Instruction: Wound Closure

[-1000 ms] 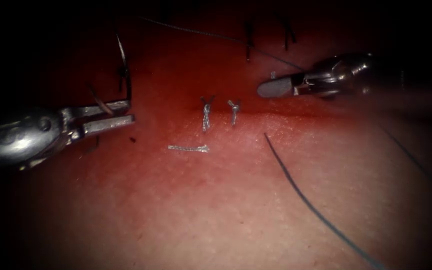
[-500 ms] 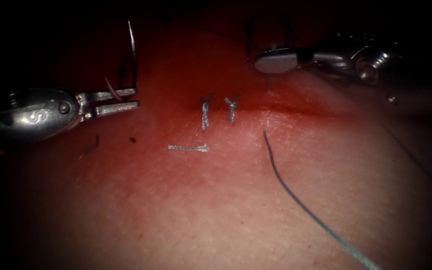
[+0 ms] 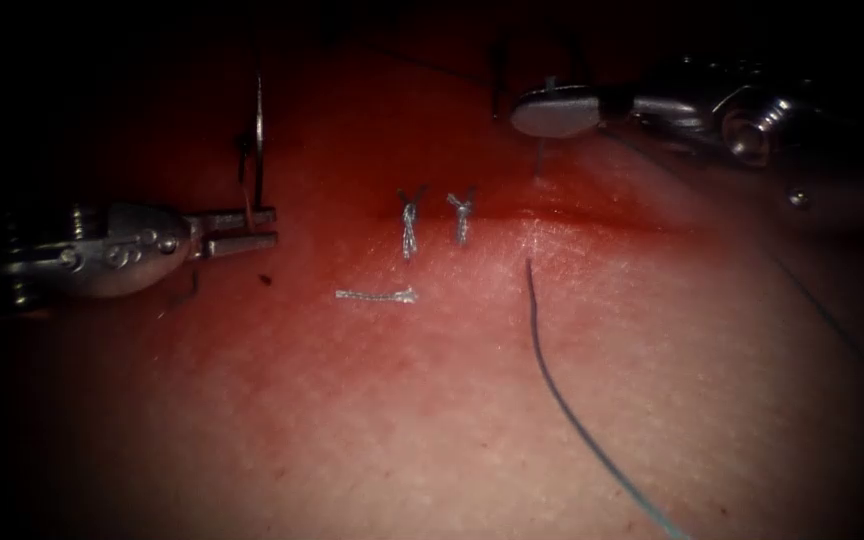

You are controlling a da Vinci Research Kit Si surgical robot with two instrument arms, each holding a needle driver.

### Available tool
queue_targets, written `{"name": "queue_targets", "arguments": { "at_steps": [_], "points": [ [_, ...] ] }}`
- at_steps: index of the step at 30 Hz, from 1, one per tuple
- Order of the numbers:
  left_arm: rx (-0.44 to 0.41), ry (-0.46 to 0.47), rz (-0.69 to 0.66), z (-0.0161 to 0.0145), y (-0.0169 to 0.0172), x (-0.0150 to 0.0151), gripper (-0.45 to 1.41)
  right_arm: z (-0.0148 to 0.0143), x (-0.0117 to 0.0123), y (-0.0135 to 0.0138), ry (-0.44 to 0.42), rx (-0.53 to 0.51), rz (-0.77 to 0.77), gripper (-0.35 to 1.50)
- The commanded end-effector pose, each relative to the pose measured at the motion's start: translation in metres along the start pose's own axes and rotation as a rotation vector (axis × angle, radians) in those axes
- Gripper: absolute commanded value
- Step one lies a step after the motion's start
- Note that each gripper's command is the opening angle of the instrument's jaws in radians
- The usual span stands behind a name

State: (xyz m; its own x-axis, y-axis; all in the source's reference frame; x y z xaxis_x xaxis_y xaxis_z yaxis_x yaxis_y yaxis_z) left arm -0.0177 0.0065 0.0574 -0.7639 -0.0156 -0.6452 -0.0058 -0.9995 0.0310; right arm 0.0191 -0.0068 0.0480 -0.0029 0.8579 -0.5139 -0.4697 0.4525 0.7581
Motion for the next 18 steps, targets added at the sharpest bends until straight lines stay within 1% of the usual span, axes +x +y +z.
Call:
{"name": "queue_targets", "arguments": {
  "at_steps": [1,4,5,7,8,9,11,12,13,14,15,16,17,18],
  "points": [
    [-0.001,-0.002,0.006,0.0008,-0.0004,0.0001,-0.45,0.0012,0.0003,-0.0001,0.007,0.000,0.002,-0.35],
    [0.000,-0.003,0.005,0.0010,-0.0005,0.0001,-0.45,0.0014,0.0002,-0.0002,0.008,-0.001,0.001,-0.35],
    [0.000,-0.004,0.004,0.0009,-0.0006,0.0002,-0.16,0.0014,0.0001,-0.0002,0.008,-0.001,0.000,-0.35],
    [-0.002,-0.004,-0.001,0.0009,-0.0008,0.0004,-0.08,0.0013,0.0001,-0.0002,0.008,-0.001,0.000,-0.35],
    [-0.003,-0.004,0.003,0.0008,-0.0010,0.0006,0.14,0.0013,0.0001,-0.0001,0.008,-0.001,0.000,-0.35],
    [0.006,0.002,-0.020,0.0007,-0.0012,0.0007,0.37,0.0013,0.0002,-0.0001,0.008,-0.001,0.000,-0.35],
    [0.031,0.022,-0.066,0.0004,-0.0016,0.0011,0.71,0.0013,0.0002,-0.0001,0.014,0.000,0.001,-0.35],
    [0.045,0.034,-0.092,0.0002,-0.0019,0.0013,0.91,0.0014,0.0002,-0.0001,0.016,0.016,0.001,-0.35],
    [0.063,0.050,-0.126,0.0000,-0.0021,0.0014,1.06,0.0014,0.0002,-0.0001,0.022,0.027,0.001,-0.35],
    [0.092,0.073,-0.166,-0.0003,-0.0025,0.0017,1.18,0.0014,0.0002,-0.0001,0.035,0.036,-0.004,-0.13],
    [0.118,0.093,-0.185,-0.0005,-0.0027,0.0019,1.21,0.0014,0.0003,-0.0001,0.044,0.038,-0.015,0.16],
    [0.139,0.109,-0.214,-0.0008,-0.0029,0.0021,1.25,0.0013,0.0003,-0.0001,0.056,0.040,-0.032,0.39],
    [0.148,0.138,-0.242,-0.0012,-0.0031,0.0024,1.30,0.0012,0.0004,0.0000,0.064,0.044,-0.030,0.61],
    [0.141,0.160,-0.257,-0.0015,-0.0032,0.0027,1.31,0.0010,0.0005,0.0000,0.071,0.047,-0.029,0.76]
  ]
}}
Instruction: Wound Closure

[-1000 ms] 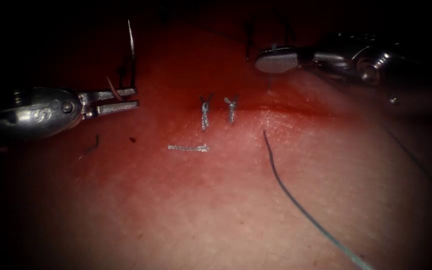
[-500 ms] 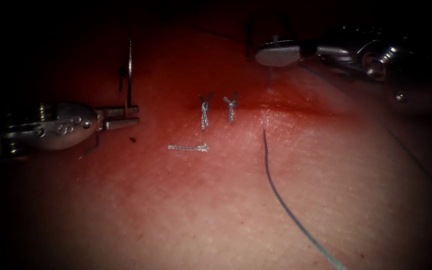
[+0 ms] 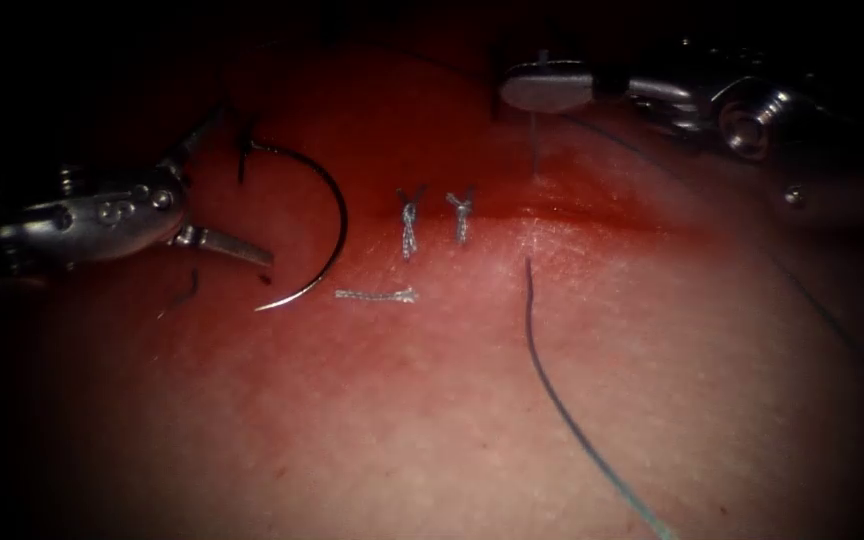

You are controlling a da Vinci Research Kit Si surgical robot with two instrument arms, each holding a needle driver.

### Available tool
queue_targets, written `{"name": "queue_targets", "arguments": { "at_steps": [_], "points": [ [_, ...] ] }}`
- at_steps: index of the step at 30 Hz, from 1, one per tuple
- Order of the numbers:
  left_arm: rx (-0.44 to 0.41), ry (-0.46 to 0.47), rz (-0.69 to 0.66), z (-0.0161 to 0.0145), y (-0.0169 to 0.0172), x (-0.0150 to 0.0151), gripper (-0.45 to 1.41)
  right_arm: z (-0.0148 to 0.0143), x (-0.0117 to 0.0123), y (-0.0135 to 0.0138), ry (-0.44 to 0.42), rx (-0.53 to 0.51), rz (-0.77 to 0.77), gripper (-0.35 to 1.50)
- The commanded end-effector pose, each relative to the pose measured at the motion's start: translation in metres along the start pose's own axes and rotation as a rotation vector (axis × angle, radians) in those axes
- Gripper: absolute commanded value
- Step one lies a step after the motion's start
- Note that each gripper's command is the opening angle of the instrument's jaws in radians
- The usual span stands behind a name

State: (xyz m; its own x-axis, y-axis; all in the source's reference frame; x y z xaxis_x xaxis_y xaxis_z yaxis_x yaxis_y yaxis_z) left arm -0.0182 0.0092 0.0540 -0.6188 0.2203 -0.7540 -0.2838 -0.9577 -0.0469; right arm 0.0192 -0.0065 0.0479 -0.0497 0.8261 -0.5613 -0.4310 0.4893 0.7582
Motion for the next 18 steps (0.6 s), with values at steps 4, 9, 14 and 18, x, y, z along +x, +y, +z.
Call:
{"name": "queue_targets", "arguments": {
  "at_steps": [4,9,14,18],
  "points": [
    [-0.067,0.102,-0.053,-0.0004,-0.0001,0.0014,1.11,-0.0002,0.0008,0.0005,0.006,0.014,0.007,0.91],
    [-0.177,0.252,-0.062,-0.0015,0.0008,0.0029,0.91,-0.0032,0.0030,0.0013,0.023,0.045,0.007,1.37],
    [-0.177,0.388,-0.050,-0.0014,0.0023,0.0047,0.76,-0.0059,0.0044,0.0016,0.033,0.058,0.017,1.47],
    [-0.203,0.493,-0.104,-0.0008,0.0038,0.0068,0.67,-0.0081,0.0050,0.0023,0.027,0.075,-0.021,1.37]
  ]
}}
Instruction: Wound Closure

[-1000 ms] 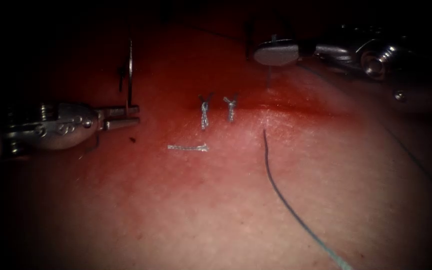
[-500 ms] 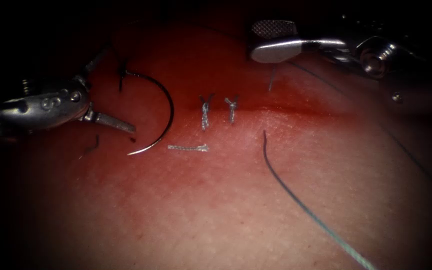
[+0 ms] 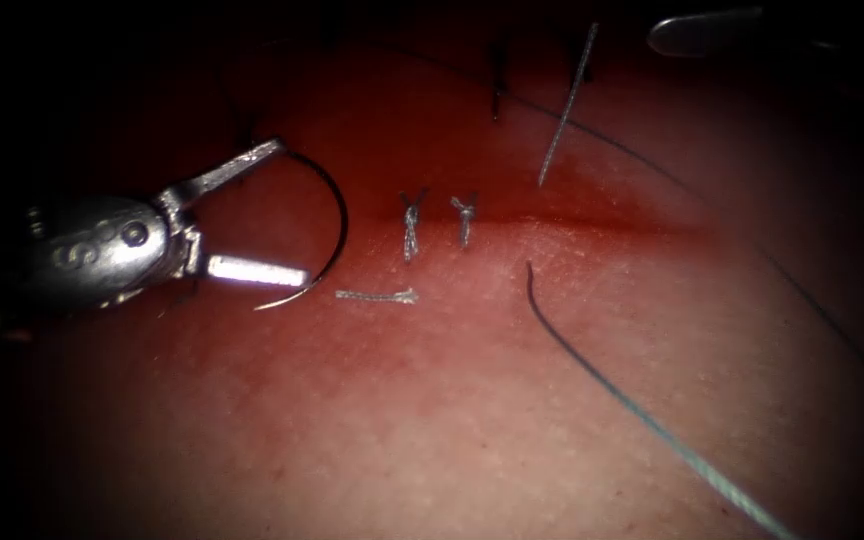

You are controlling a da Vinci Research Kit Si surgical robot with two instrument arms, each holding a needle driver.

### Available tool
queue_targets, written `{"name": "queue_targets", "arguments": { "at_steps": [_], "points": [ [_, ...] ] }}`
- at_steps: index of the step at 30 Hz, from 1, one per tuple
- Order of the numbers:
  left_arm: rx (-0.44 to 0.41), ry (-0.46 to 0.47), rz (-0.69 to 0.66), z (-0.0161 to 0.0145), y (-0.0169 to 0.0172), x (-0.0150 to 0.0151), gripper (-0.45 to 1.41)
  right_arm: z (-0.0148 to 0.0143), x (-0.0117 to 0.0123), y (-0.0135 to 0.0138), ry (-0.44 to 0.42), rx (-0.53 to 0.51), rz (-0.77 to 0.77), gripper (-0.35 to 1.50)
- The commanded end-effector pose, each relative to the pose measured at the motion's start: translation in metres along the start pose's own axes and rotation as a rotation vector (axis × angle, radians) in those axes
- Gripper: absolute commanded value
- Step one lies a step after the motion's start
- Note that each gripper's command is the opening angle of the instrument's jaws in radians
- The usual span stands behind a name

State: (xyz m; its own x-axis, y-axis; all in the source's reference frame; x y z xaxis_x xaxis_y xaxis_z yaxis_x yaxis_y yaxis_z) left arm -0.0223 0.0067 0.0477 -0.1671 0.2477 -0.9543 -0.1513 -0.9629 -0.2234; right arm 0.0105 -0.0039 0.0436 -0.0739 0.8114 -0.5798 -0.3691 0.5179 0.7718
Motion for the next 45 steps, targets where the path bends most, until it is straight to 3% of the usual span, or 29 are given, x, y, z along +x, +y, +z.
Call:
{"name": "queue_targets", "arguments": {
  "at_steps": [1,3,6,8,11,12,13,16,23,27,29,39,45],
  "points": [
    [-0.025,0.014,-0.028,0.0010,0.0002,0.0000,0.67,0.0000,0.0000,0.0007,-0.007,0.010,-0.027,1.33],
    [-0.056,-0.008,-0.055,0.0016,0.0015,0.0005,0.62,-0.0006,-0.0001,0.0008,-0.022,0.006,-0.095,1.33],
    [-0.010,-0.074,-0.063,0.0025,0.0026,0.0014,0.44,-0.0009,-0.0007,0.0005,-0.117,0.004,-0.243,1.33],
    [-0.038,-0.050,0.012,0.0029,0.0031,0.0020,0.10,-0.0009,-0.0015,0.0000,-0.149,0.005,-0.347,1.33],
    [-0.056,-0.016,0.063,0.0038,0.0038,0.0031,-0.01,-0.0009,-0.0029,-0.0004,-0.180,-0.006,-0.429,1.31],
    [-0.057,-0.013,0.064,0.0041,0.0040,0.0034,0.02,-0.0009,-0.0034,-0.0005,-0.200,-0.012,-0.477,1.31],
    [-0.065,-0.015,0.065,0.0046,0.0044,0.0038,0.26,-0.0009,-0.0039,-0.0006,-0.238,-0.023,-0.504,1.31],
    [-0.076,-0.078,0.101,0.0058,0.0055,0.0048,0.66,-0.0009,-0.0052,-0.0005,-0.315,-0.026,-0.523,1.30],
    [0.019,-0.198,0.236,0.0078,0.0085,0.0087,1.05,-0.0004,-0.0064,0.0002,-0.322,-0.014,-0.541,1.31],
    [0.078,-0.281,0.302,0.0084,0.0096,0.0106,1.08,0.0001,-0.0070,-0.0002,-0.319,0.005,-0.543,1.31],
    [0.094,-0.310,0.334,0.0088,0.0100,0.0113,1.00,0.0005,-0.0073,-0.0005,-0.317,0.012,-0.544,1.31],
    [0.194,-0.387,0.476,0.0122,0.0111,0.0140,1.03,0.0015,-0.0086,-0.0009,-0.339,0.020,-0.573,1.30],
    [0.181,-0.362,0.522,0.0136,0.0116,0.0146,0.80,0.0016,-0.0090,-0.0009,-0.341,0.026,-0.576,1.26]
  ]
}}
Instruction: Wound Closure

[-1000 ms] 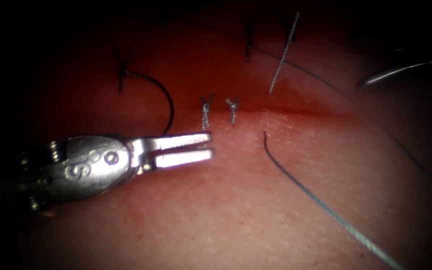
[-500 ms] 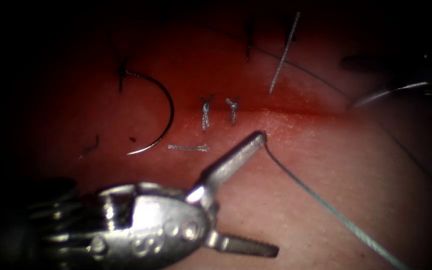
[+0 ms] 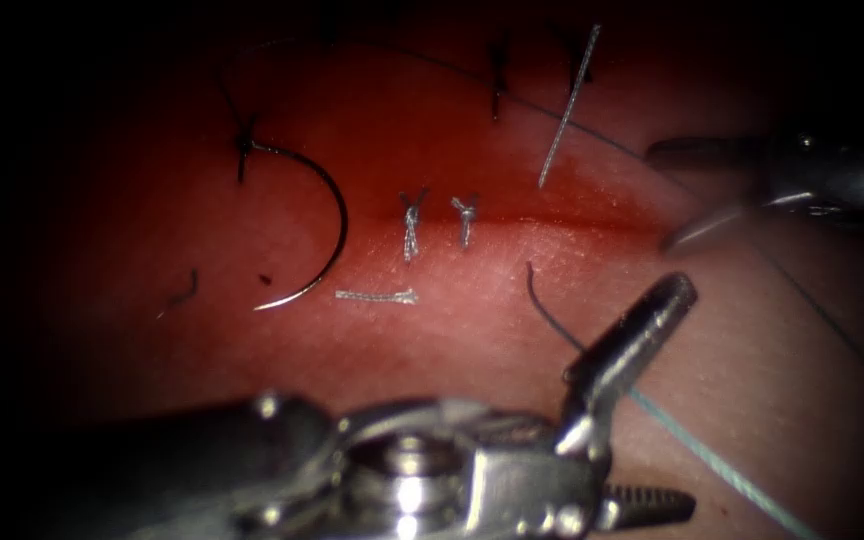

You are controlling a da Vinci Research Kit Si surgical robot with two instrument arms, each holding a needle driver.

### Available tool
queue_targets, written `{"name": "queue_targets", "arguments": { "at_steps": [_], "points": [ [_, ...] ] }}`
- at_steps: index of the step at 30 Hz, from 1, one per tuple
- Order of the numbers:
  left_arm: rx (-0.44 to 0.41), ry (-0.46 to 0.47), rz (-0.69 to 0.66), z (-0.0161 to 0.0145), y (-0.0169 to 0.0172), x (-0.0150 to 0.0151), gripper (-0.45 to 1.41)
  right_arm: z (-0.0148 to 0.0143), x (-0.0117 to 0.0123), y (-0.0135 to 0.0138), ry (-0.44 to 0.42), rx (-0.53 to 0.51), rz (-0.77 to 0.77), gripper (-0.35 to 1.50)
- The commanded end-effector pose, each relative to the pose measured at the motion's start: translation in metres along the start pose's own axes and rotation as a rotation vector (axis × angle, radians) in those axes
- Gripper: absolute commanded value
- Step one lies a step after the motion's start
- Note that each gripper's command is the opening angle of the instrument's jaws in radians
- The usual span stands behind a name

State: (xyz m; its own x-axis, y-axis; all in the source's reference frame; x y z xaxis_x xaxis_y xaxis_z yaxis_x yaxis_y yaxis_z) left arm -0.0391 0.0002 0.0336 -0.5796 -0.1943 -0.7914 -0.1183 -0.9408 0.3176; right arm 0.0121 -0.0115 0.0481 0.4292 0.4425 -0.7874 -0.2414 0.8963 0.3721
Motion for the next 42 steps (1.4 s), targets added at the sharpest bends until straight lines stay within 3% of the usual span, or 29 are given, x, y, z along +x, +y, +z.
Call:
{"name": "queue_targets", "arguments": {
  "at_steps": [1,2,3,6,11,17,22,29,36,42],
  "points": [
    [-0.001,0.009,0.001,0.0008,-0.0002,0.0001,0.75,0.0011,0.0000,0.0002,0.003,0.001,-0.008,1.25],
    [0.002,0.009,0.000,0.0007,-0.0002,0.0002,0.66,0.0011,0.0000,0.0002,0.004,0.004,-0.008,1.25],
    [0.004,0.013,0.000,0.0007,-0.0002,0.0003,0.29,0.0012,0.0000,0.0001,0.004,0.003,-0.009,1.25],
    [-0.008,0.054,0.002,0.0005,-0.0001,0.0002,-0.45,0.0013,0.0000,-0.0001,0.008,0.021,-0.023,1.23],
    [-0.066,0.143,0.014,-0.0007,-0.0001,-0.0019,-0.45,0.0009,0.0008,-0.0007,0.068,0.075,-0.052,1.15],
    [-0.215,0.207,0.069,-0.0026,0.0003,-0.0073,-0.45,0.0016,0.0036,-0.0027,0.143,0.142,-0.134,1.10],
    [-0.339,0.193,0.180,-0.0036,0.0003,-0.0128,-0.45,0.0043,0.0062,-0.0052,0.166,0.170,-0.167,1.10],
    [-0.386,0.174,0.298,-0.0039,-0.0006,-0.0181,-0.45,0.0080,0.0085,-0.0065,0.152,0.098,-0.218,1.10],
    [-0.373,0.136,0.390,-0.0036,-0.0009,-0.0189,-0.45,0.0108,0.0102,-0.0061,0.142,0.048,-0.230,1.08],
    [-0.366,0.125,0.447,-0.0040,-0.0006,-0.0161,-0.45,0.0124,0.0109,-0.0062,0.040,0.025,-0.228,0.98]
  ]
}}
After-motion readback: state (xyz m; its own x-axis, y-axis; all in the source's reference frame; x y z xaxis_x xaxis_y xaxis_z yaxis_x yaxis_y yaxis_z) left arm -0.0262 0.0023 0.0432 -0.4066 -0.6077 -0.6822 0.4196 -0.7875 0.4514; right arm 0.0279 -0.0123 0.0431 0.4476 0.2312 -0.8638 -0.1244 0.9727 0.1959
